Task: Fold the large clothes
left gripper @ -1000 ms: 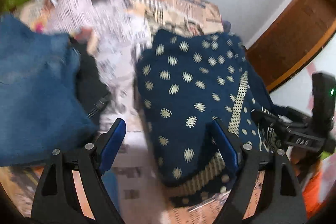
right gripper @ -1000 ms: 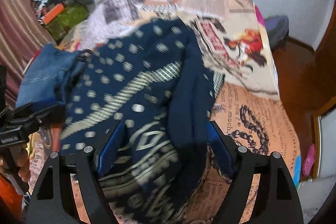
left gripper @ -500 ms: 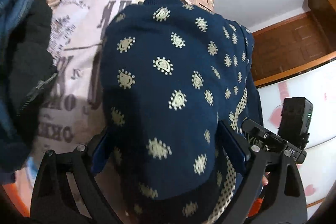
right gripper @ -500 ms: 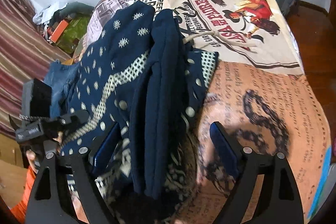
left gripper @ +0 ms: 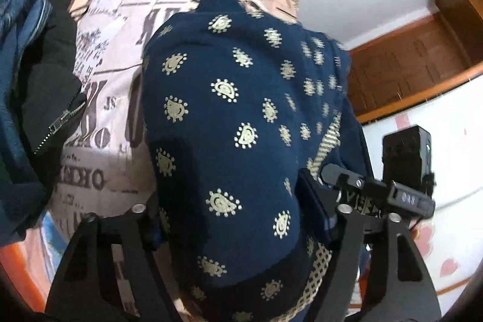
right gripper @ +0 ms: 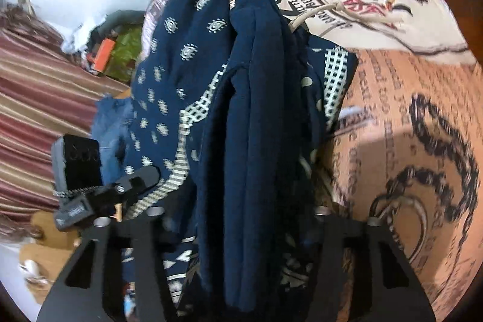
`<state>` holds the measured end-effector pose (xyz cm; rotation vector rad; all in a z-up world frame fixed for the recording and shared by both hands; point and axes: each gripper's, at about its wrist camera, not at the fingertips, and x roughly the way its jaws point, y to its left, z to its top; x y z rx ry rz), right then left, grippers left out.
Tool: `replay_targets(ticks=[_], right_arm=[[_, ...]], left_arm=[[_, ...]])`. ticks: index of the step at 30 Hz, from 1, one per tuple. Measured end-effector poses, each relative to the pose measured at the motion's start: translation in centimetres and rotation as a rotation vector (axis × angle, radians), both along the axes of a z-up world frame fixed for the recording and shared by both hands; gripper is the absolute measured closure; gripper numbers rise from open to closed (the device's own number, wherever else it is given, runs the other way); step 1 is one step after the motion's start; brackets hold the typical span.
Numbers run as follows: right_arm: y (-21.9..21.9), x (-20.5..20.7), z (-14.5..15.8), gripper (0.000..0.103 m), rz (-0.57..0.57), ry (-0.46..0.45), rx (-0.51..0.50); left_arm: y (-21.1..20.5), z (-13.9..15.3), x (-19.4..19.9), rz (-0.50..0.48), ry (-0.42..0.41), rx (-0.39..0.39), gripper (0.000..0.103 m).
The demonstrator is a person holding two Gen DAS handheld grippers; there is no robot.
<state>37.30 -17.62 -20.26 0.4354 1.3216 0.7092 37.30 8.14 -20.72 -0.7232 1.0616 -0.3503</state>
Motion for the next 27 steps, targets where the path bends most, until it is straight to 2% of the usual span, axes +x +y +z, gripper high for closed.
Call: replay_targets(ticks=[5,11,16,20,27], right_arm=[[0.2,-1.3,1.3,0.074,0.011,-0.009,0.003],[3.2,-3.0,5.7,0.077,0.053,-0.139,-0.052],[6.5,-4.4,10.1,0.077,0.094,-0.260,-0.007],[10.1,-5.1,12.3,0.077,0.133,-0.319,0.032],[16.4,-5.5,13.9,0.077,0.216,-0.373,0.084]], left_arm=[[-0.2,2.2,-1.6,-0.021,-0.037,-0.001,0.048],[1.1,7.6,-3.6,-0.007,-0.123,0.059,0.052],[4.7,12.9,-6.4,0.024,-0.231,0.110,0.052],[8.4,16.5,-8.5,0.074,-0.294,0.151,0.052],[15.0,19.8,-11.4,0.184,-0.343,0.208,0.052]])
